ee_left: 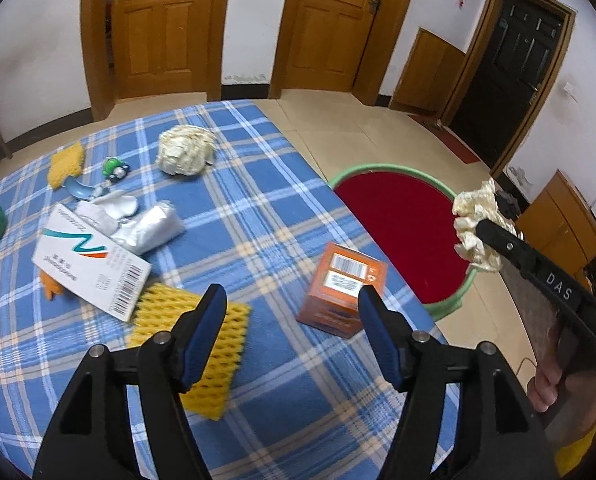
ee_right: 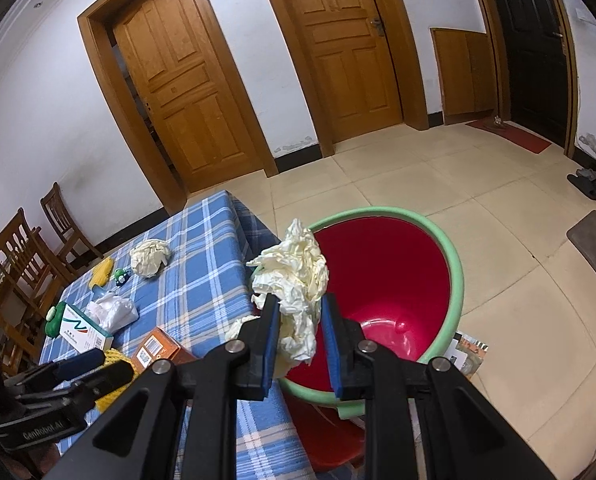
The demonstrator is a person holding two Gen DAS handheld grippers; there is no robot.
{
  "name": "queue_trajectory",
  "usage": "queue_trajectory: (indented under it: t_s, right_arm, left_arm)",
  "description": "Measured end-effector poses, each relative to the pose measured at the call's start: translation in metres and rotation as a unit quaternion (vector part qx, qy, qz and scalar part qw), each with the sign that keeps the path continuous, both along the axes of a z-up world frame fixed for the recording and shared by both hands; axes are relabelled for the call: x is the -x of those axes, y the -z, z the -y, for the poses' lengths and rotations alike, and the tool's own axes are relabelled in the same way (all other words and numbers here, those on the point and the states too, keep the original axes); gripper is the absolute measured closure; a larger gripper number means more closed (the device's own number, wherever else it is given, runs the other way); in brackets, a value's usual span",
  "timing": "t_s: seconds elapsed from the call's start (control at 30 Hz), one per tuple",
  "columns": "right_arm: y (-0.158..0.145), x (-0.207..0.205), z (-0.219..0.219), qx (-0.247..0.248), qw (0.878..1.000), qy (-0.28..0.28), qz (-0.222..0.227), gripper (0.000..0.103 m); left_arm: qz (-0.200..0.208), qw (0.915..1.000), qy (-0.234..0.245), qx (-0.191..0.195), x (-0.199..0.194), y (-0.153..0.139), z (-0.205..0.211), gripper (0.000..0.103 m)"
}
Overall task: Collect trash
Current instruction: 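Grasp the orange box with the left gripper while the right gripper carries paper toward the basin, then drop the paper and orange box into the red basin with both grippers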
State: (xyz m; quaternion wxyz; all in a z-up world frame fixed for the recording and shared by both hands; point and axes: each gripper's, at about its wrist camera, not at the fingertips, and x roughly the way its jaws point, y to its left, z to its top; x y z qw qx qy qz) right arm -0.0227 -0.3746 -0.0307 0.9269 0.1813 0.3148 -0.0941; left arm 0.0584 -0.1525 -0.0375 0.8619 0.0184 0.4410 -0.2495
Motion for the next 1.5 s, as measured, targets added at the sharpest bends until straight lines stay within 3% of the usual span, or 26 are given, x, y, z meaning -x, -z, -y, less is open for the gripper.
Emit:
queue_trajectory:
  t_s: [0.5, 0.53, 0.6, 1.13, 1.37, 1.5]
  right_arm:
    - [0.006, -0.003, 0.012, -0.006, 1.000, 0.014, -0.006, 0.079]
    - [0.007, -0.003, 0.014, -0.006, 1.000, 0.017, -0.007, 0.079]
    - [0.010, -0.003, 0.018, -0.009, 1.000, 0.021, -0.009, 0.079]
    - [0.036, -0.008, 0.049, -0.022, 0.998, 0.050, -0.032, 0.076]
    - [0.042, -0.009, 0.057, -0.018, 0.998, 0.059, -0.034, 0.061]
    - [0.045, -0.010, 0.061, -0.022, 0.997, 0.062, -0.035, 0.059]
  left_arm:
    - [-0.018, 0.9988, 0.040, -0.023, -0.007, 0.022, 0.036, 0.035]
    - [-0.019, 0.9986, 0.042, -0.024, -0.008, 0.023, 0.038, 0.036]
    - [-0.024, 0.9984, 0.047, -0.021, -0.010, 0.025, 0.040, 0.052]
    - [0.000, 0.9974, 0.071, -0.011, -0.050, 0.008, 0.091, 0.053]
    - [-0.005, 0.9962, 0.086, -0.013, -0.072, 0.015, 0.124, 0.053]
    - [-0.015, 0.9961, 0.086, -0.012, -0.078, 0.018, 0.134, 0.043]
